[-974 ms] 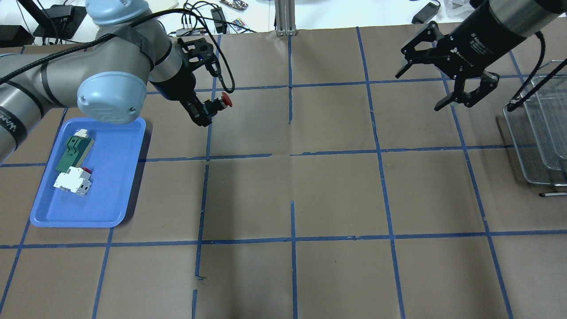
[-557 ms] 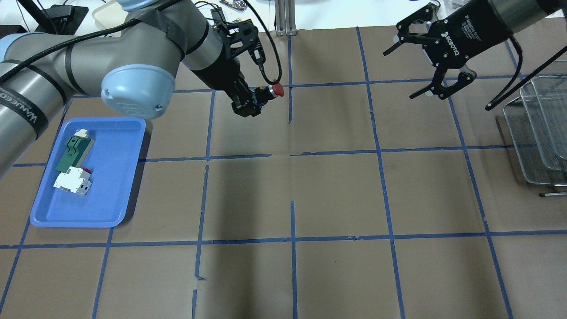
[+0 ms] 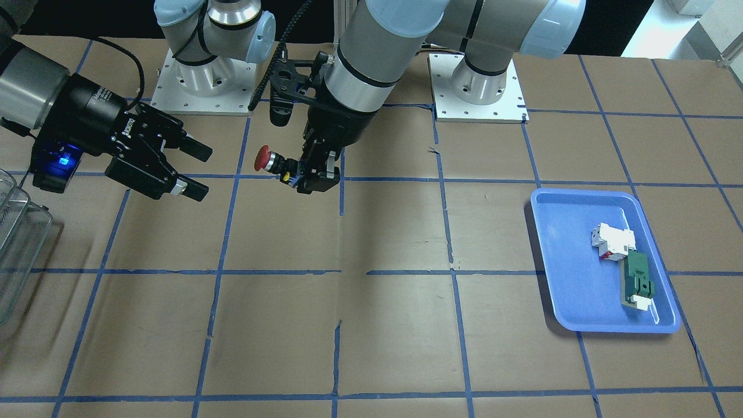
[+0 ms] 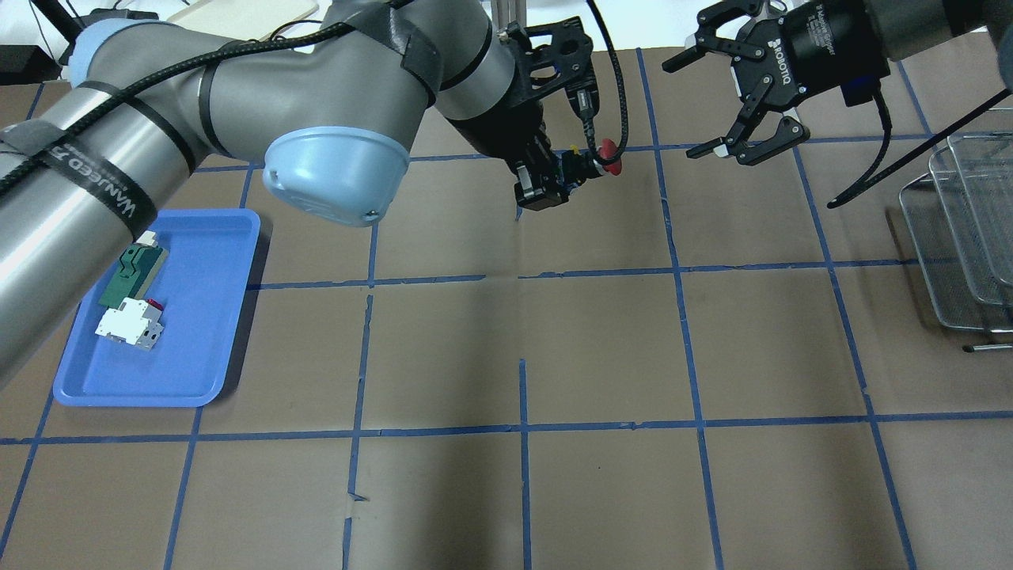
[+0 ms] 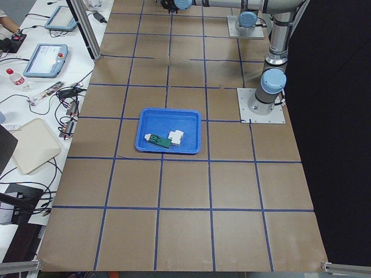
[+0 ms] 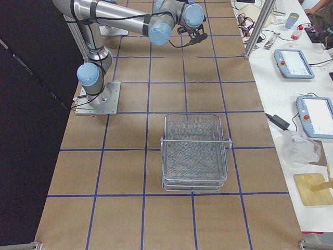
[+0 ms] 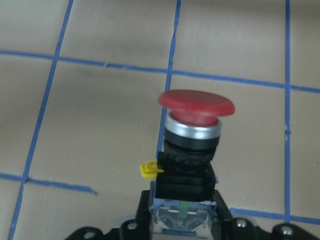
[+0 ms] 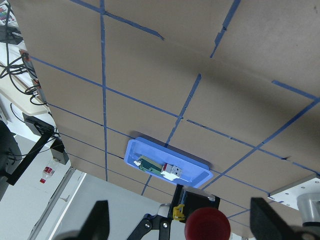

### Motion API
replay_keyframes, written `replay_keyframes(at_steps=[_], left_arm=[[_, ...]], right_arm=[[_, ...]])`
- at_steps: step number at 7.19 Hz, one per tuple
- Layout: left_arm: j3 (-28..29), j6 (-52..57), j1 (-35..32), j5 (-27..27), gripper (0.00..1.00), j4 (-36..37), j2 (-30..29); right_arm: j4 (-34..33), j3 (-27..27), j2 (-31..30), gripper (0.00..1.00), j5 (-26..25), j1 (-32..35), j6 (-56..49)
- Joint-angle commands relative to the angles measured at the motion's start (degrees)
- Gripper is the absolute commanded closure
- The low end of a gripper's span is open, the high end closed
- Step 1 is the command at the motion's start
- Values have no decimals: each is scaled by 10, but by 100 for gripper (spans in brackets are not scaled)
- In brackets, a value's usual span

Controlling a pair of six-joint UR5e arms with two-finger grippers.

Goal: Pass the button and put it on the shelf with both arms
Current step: 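Hold the button up with the left gripper while the right gripper approaches it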

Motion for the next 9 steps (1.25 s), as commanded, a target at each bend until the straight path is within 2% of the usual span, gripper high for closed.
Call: replay_keyframes(at_steps=[1,5,6,8,9], left_arm=[[28,-3,-21,-2,100,7,-6],[33,-7,-21,-18,100,28,-14],[32,-8,-21,-18,100,28,-12],[32,-19,-24,-18,100,27,-4],[32,-18,-24,-18,100,27,-8]], right_arm=[[38,9,-24,0,5,1,21],[73,5,-36,0,-3,-2,23],[66,3,-35,0,2,0,20],[-8,8,-33,0,6,2,21],[-6,8,-33,0,6,2,22]])
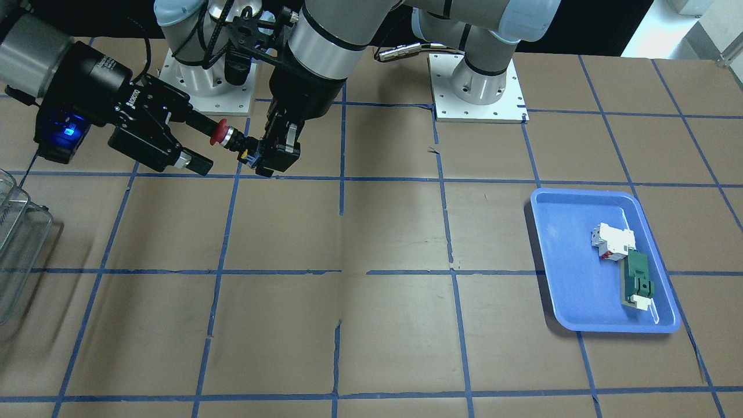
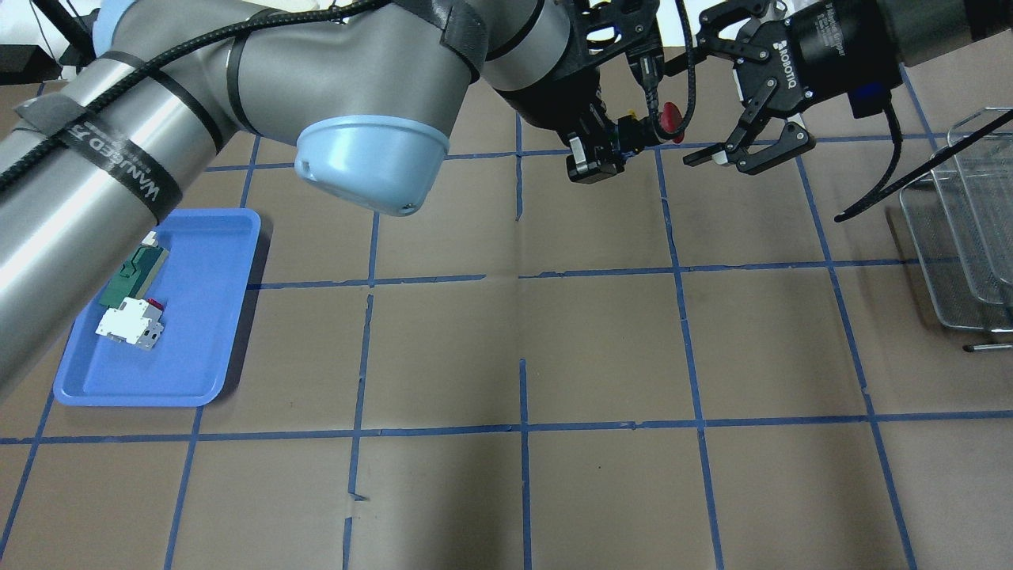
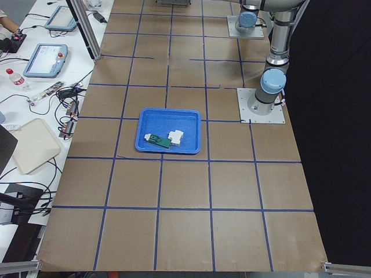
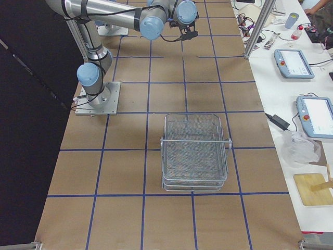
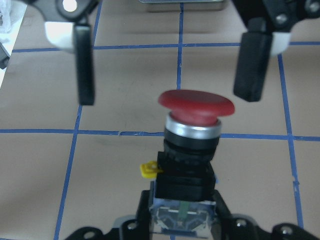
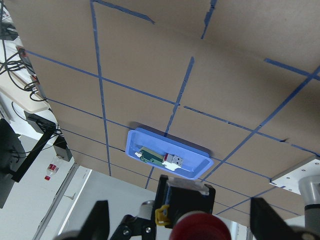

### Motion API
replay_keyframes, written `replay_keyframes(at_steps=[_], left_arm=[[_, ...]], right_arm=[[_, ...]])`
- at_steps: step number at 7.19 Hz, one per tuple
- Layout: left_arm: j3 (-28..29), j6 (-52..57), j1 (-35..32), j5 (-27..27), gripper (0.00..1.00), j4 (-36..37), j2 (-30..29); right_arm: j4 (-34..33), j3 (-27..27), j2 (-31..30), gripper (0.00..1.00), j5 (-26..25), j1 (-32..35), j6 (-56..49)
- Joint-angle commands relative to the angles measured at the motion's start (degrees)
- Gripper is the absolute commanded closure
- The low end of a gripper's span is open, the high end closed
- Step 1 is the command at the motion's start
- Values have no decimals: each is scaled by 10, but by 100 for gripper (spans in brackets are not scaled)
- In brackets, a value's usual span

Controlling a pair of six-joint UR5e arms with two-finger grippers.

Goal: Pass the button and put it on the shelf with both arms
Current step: 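Hold the button up with the left gripper while the right gripper approaches it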

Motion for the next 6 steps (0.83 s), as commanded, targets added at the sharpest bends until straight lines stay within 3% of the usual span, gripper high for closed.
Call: replay_keyframes(at_steps=[1,6], left_arm=[[0,-1,-1,0,100,0,-2],[0,1,3,0,100,0,-2]], right_arm=[[-6,2,-2,0,14,1,3],[42,5,0,0,15,5,10]])
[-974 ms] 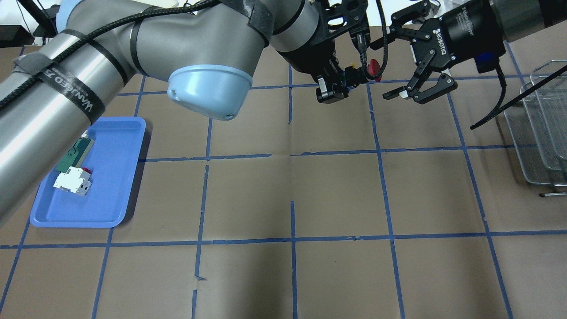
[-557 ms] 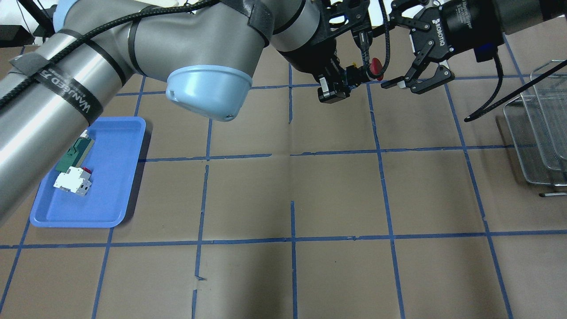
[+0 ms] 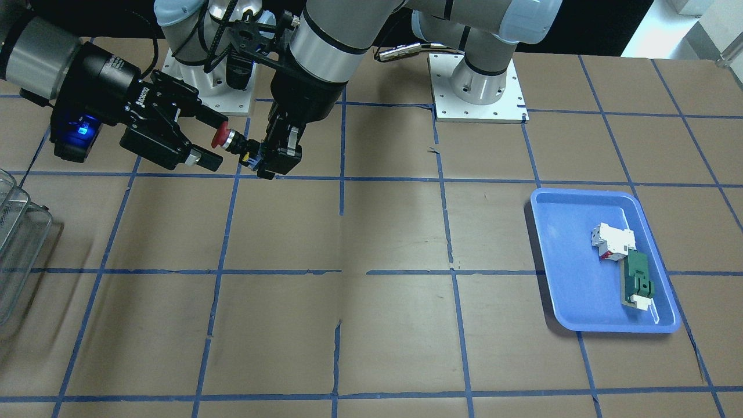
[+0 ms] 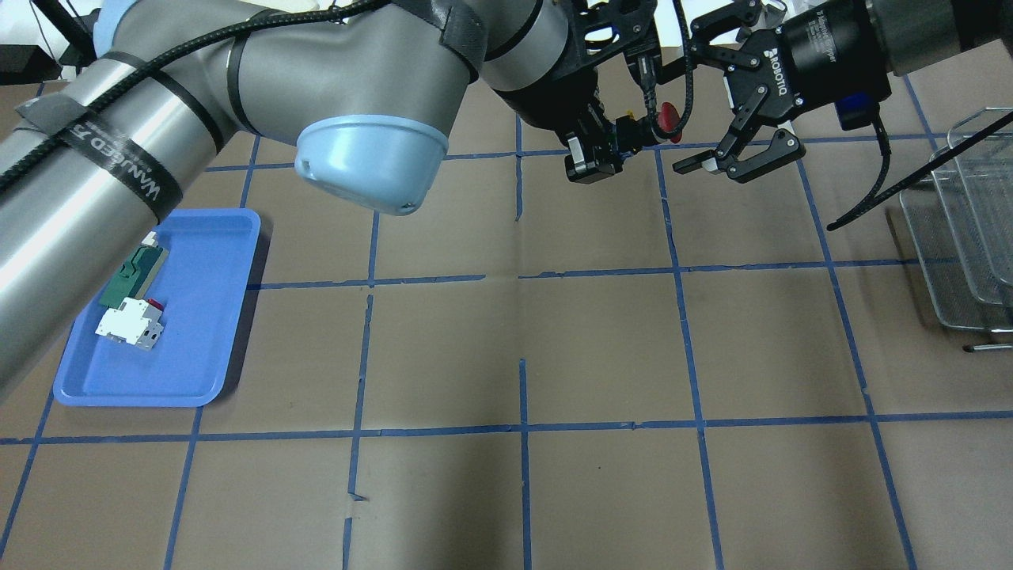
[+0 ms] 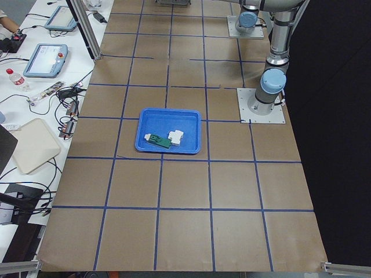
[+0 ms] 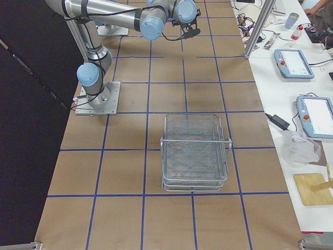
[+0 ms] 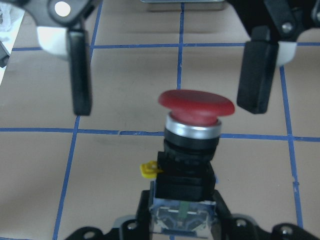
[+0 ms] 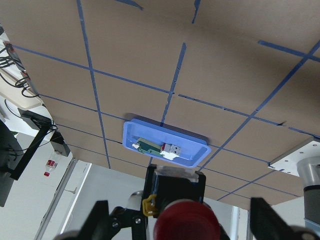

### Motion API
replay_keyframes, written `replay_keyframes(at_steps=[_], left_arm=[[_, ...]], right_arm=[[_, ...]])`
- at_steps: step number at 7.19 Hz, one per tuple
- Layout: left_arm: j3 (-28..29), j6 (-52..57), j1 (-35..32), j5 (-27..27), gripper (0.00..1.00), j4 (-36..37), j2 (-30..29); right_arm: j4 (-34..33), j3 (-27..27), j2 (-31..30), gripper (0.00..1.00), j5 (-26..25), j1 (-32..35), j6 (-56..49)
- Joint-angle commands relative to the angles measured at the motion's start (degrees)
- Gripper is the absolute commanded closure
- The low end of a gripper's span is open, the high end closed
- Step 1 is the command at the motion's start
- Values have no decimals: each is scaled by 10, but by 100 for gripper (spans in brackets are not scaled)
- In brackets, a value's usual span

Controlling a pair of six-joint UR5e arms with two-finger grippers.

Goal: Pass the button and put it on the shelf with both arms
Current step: 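Hold the button up with the left gripper while the right gripper approaches it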

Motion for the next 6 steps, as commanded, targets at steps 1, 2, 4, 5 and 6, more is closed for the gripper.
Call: replay_keyframes(at_steps=[1,2,4,5,6], left_arm=[[-1,0,1,0,100,0,0],[-1,0,1,0,100,0,-1],[0,0,1,0,100,0,-2],[0,0,1,0,100,1,-2],[0,0,1,0,100,0,-2]], right_arm=[[11,2,1,0,0,7,1],[12,2,1,0,0,9,1],[11,2,2,11,-1,9,1],[11,2,3,22,-1,9,1],[12,2,4,37,-1,9,1]])
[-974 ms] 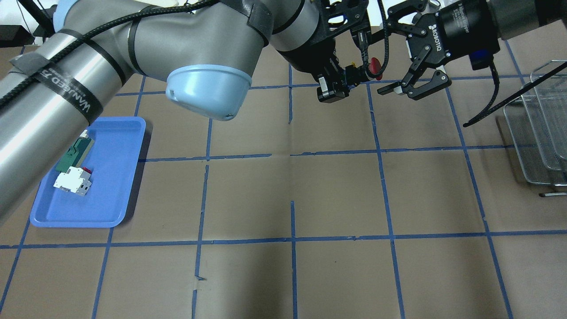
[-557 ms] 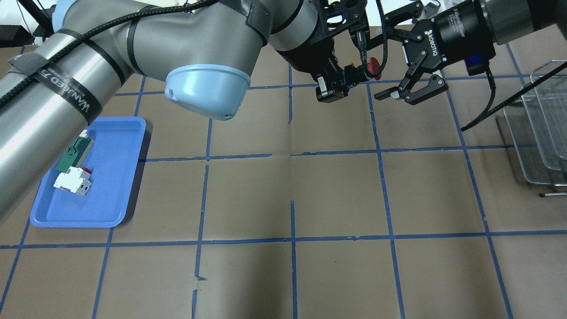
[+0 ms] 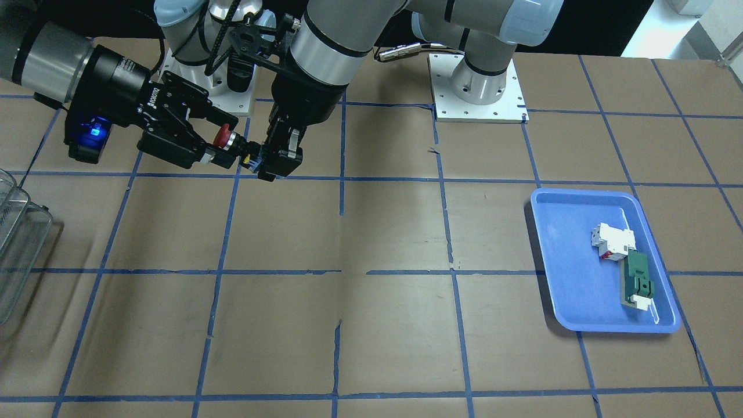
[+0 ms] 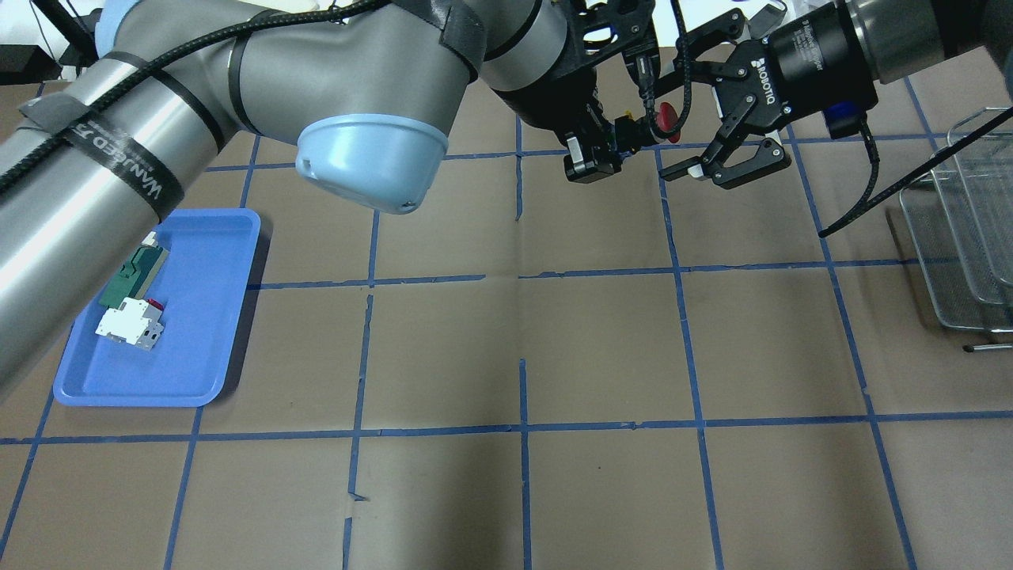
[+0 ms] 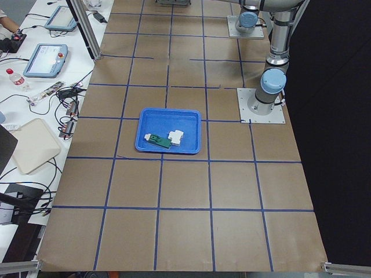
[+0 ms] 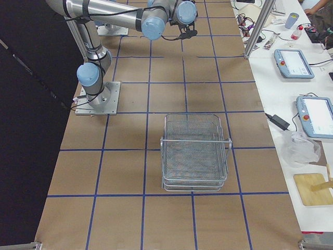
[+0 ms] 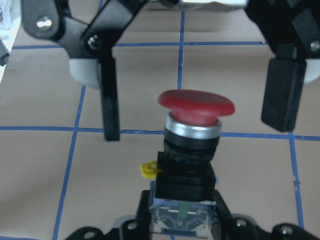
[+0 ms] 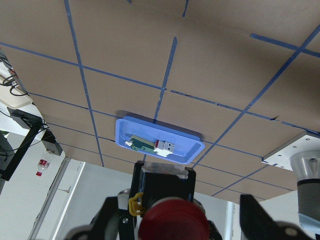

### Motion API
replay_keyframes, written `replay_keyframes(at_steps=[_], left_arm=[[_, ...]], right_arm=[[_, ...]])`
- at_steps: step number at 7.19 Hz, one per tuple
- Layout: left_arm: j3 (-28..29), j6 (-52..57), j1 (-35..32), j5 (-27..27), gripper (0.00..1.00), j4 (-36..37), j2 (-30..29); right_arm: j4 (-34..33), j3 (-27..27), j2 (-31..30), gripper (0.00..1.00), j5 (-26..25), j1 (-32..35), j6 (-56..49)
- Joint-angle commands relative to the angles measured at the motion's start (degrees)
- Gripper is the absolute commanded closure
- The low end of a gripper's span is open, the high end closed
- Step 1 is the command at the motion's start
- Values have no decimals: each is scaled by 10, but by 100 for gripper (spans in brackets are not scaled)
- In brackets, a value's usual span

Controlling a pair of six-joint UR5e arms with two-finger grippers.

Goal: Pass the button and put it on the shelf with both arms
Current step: 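Close the right gripper on the button's red cap, then open the left gripper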

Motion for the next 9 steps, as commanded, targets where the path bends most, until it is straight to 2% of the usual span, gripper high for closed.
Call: replay_keyframes(at_steps=[1,2,3,5,6,9], left_arm=[[0,0,1,0,100,0,-2],[0,0,1,2,100,0,-2],[0,-2,0,3,100,0,0],[0,-3,0,5,90,0,3],[1,-4,0,6,3,0,3],[1,-11,2,13,0,-7,16]], right_arm=[[1,0,1,52,0,0,1],[1,0,1,70,0,0,0],[1,0,1,80,1,0,-1],[0,-1,1,82,1,0,-1],[0,-1,1,82,1,-1,-1],[-2,-4,2,83,-4,-5,-1]])
